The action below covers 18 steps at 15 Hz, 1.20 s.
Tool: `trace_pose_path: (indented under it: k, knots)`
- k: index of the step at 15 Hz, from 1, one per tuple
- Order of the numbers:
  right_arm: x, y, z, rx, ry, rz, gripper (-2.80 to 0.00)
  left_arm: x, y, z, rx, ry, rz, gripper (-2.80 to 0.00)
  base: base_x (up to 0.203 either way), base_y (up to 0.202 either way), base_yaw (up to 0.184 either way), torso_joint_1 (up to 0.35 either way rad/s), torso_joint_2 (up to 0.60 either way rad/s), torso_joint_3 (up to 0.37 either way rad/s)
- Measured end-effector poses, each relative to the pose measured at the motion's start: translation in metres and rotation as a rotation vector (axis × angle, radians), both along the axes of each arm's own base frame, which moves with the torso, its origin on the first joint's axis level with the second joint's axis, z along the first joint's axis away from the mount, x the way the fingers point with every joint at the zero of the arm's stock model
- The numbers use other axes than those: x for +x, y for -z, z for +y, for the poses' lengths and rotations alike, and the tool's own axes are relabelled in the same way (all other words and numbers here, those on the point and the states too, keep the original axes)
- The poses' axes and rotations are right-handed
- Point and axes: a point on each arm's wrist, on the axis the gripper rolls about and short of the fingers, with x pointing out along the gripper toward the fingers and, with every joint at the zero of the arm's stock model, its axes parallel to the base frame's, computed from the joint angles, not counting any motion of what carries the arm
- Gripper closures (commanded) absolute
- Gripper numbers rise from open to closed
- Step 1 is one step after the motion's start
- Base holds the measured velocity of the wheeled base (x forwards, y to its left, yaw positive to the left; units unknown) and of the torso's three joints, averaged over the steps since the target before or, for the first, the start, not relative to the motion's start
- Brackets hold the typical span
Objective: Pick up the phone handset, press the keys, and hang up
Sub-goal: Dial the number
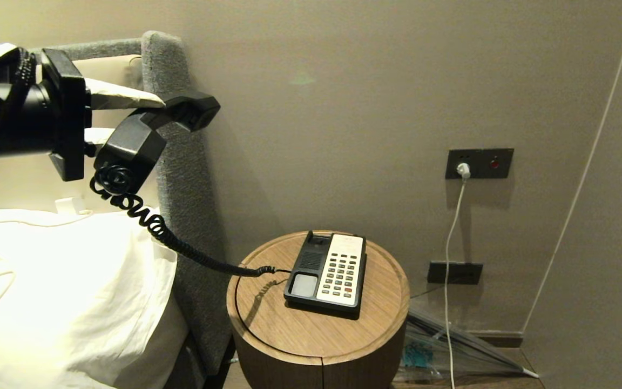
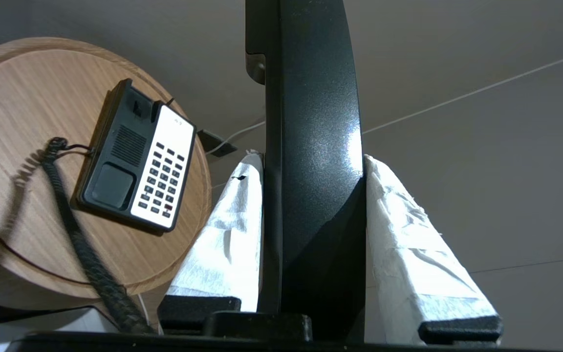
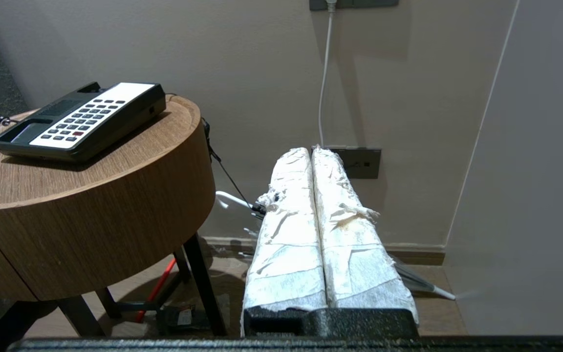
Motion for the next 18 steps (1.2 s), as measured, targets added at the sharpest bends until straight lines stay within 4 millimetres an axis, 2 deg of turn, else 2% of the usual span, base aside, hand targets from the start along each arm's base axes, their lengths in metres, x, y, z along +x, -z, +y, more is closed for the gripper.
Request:
trace_pose_path:
  k: [8, 14, 16, 18]
  knots:
    - [0.0, 0.0, 0.0, -0.001, -0.001, 0.0, 0.0, -0.002, 0.016, 0.006, 0.1, -0.009, -0.009, 0.0, 0.0, 0.0, 0.0, 0.0, 0.0, 0.0]
    - [-0.001, -0.001, 0.0, 0.009, 0.001, 0.015, 0.0, -0.003, 0.021, 0.007, 0.1, -0.013, -0.018, 0.0, 0.0, 0.0, 0.0, 0.0, 0.0, 0.0]
    - [-0.011, -0.025, 0.0, 0.018, -0.006, -0.038, 0.0, -0.003, 0.023, 0.007, 0.101, -0.012, -0.01, 0.0, 0.0, 0.0, 0.0, 0.0, 0.0, 0.0]
    - [-0.037, -0.068, 0.001, 0.035, -0.024, -0.12, 0.0, -0.003, 0.025, 0.007, 0.101, -0.009, -0.005, 0.0, 0.0, 0.0, 0.0, 0.0, 0.0, 0.0]
